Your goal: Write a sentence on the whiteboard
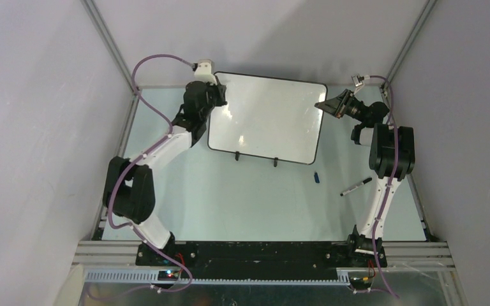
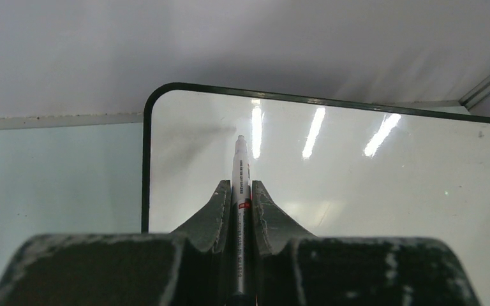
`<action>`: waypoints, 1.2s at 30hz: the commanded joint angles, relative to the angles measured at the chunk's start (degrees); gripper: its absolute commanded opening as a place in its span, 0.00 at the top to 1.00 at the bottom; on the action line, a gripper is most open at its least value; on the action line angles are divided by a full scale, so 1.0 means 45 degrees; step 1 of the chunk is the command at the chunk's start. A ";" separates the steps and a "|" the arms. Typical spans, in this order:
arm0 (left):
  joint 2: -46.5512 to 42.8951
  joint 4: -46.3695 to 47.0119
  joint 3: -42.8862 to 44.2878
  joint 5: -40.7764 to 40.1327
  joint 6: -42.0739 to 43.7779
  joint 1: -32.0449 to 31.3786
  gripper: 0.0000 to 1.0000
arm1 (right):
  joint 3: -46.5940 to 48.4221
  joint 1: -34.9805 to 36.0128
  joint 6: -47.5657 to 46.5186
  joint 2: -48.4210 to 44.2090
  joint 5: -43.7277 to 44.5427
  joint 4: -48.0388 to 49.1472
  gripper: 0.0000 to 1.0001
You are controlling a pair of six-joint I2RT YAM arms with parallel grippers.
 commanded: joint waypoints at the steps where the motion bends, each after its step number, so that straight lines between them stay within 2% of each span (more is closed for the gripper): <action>1: 0.0110 -0.0320 0.0606 -0.0333 0.0329 -0.0048 1.00 | -0.0015 0.0140 0.0010 -0.0765 -0.0410 0.0590 1.00; 36: 0.0785 -0.0913 0.1765 -0.0812 0.0419 -0.0029 1.00 | -0.0014 0.0148 0.0018 -0.0763 -0.0461 0.0601 1.00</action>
